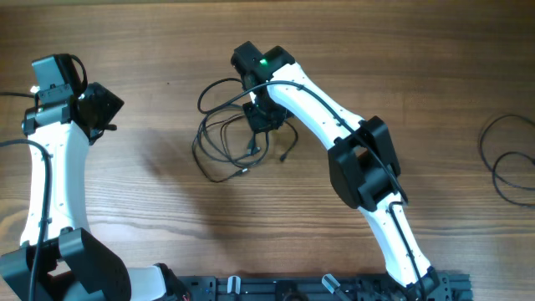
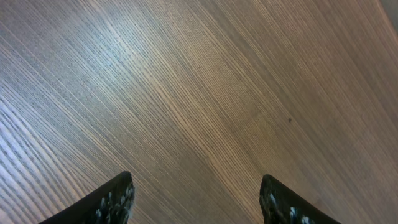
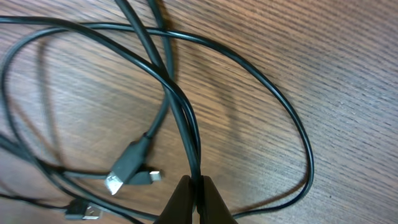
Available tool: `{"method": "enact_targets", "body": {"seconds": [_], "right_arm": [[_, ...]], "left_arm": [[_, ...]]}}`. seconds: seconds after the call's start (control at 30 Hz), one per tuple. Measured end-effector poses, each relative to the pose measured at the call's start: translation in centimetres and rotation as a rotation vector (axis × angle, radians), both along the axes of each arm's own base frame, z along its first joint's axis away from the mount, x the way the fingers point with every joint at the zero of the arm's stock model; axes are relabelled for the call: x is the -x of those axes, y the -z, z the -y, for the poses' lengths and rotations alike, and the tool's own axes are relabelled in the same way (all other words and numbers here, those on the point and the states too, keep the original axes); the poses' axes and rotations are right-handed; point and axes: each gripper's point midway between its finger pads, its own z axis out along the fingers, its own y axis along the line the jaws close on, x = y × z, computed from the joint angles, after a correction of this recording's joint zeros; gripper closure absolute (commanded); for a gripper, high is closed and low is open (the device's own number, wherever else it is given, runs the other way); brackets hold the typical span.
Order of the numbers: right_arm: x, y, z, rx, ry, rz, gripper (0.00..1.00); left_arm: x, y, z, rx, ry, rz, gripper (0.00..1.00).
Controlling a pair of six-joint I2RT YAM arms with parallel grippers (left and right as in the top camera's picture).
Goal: Untangle cables
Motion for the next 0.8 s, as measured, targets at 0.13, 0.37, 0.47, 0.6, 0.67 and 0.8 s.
{"method": "enact_targets", "body": {"seconds": [0.13,0.37,0.47,0.6,0.67,0.8], "right_arm": [[-1.4,-6.0,-1.2,-0.104,-0.001,0.122,0.96],[-0.5,-28.3,-0.7,-0.436,-0.005,0.564,0.96],[0.1,-29.9,-0.2,-0.457,-0.005,0.591,0.96],[0.0,-28.7,-0.3,-0.435,-0.006,0.562,0.96],[0.0,-28.7,-0.3,-0.432,-0.009,0.560,0.96],[-0.1,-28.2,0.6,-0.378,0.003,0.565,0.96]], "left_arm": [[0.0,0.0,0.0,0.001,0.001,0.000,0.30],[-0.3,0.0,1.0,0.046,0.037,0.015,0.28],[-1.1,-0.2,3.0,0.133,0.125,0.052,0.31],[-2.6,-3.1,11.3,0.336,0.640,0.243,0.30],[-2.0,-5.0,15.5,0.402,0.901,0.351,0.28],[-0.9,-6.9,20.4,0.444,1.167,0.468,0.29]]}}
